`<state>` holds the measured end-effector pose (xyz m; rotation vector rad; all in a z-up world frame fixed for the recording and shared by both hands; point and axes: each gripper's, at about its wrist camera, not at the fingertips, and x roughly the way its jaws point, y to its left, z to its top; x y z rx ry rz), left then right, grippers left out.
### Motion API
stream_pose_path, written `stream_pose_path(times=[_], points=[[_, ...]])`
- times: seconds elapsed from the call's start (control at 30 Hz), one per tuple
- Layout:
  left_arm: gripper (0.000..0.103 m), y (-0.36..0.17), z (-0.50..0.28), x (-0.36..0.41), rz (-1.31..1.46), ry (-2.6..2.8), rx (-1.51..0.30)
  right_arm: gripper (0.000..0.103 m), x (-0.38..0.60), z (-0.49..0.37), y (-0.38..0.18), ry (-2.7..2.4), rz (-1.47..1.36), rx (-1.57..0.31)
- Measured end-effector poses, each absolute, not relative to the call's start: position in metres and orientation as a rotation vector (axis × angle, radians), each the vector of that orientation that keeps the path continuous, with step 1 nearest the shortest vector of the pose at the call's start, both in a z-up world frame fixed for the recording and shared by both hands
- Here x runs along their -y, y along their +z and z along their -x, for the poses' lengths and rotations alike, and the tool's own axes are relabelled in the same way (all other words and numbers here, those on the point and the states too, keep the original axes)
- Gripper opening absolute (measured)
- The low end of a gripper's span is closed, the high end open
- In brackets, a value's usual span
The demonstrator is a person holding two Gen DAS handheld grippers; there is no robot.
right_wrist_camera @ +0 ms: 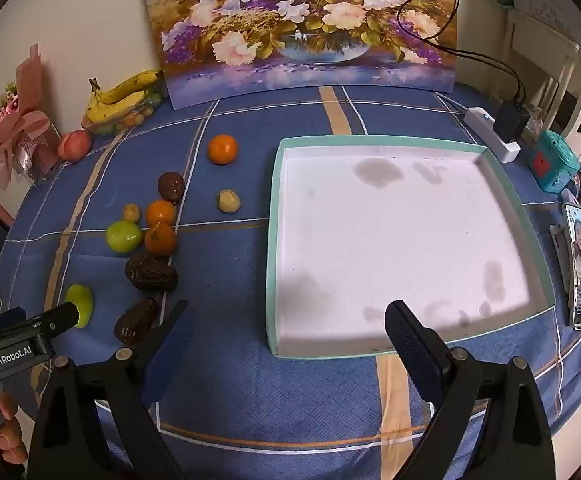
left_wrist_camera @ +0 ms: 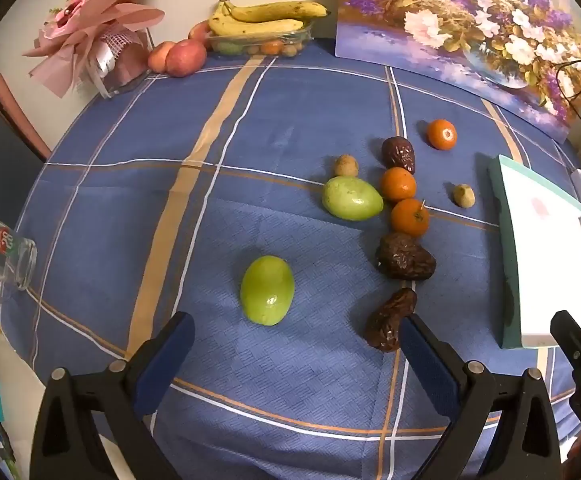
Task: Organize fruits
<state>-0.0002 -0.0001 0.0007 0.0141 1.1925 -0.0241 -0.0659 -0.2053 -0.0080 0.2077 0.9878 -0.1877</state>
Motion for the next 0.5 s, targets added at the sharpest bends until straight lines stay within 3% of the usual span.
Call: stream_pose_path(times=[0.5], points=[[0.103, 0.004, 0.001, -0.001, -0.021, -0.012, -1.192, 0.095, 0.206, 0.068, -0.006, -0.177, -0.21, -0.978]])
